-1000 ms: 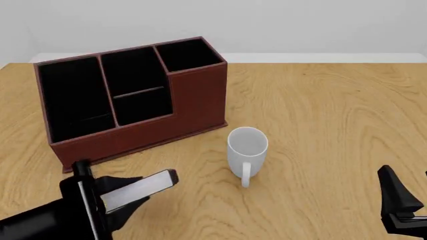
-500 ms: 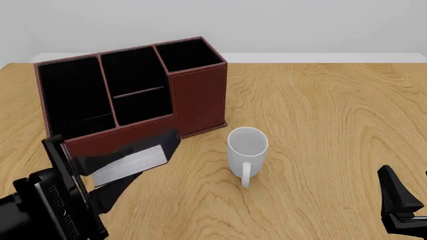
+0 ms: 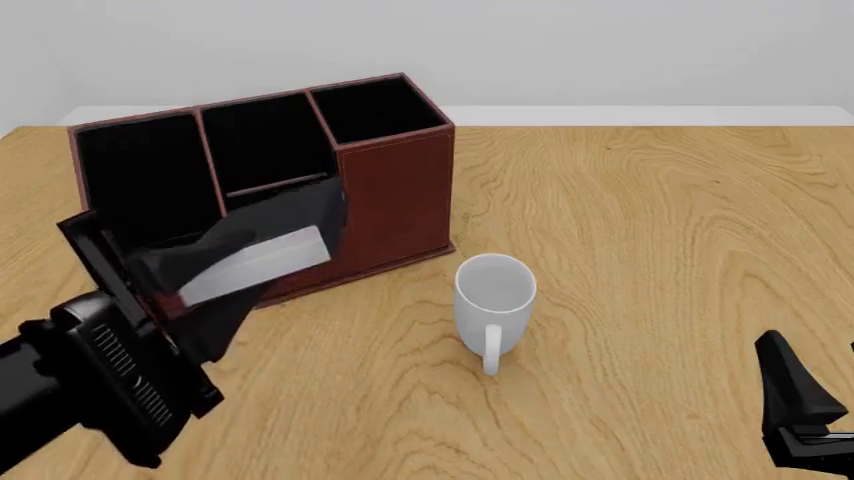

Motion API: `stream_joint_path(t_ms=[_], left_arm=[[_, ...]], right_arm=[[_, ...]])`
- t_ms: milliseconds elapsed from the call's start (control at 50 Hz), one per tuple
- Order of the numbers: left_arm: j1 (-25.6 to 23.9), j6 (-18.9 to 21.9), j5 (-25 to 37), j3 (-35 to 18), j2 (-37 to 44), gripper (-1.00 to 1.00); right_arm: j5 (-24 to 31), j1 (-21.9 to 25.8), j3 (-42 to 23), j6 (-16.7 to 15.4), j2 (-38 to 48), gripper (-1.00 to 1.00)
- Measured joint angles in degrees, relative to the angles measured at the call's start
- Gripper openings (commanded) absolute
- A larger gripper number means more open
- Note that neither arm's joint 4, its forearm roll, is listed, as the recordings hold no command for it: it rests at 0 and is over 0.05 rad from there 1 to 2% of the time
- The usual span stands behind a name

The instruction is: Pick up the book and place it in the front compartment of the caddy.

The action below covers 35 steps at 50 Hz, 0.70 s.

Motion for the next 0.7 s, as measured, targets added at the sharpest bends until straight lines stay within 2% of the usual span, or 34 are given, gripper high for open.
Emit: stream_joint_path(t_ms=[700], left_arm=[[9.8,9.7,-10.0,-7.4,20.2,-1.0]], right_arm=[[0.0,0.0,0.0,0.0,0.0,1.0]])
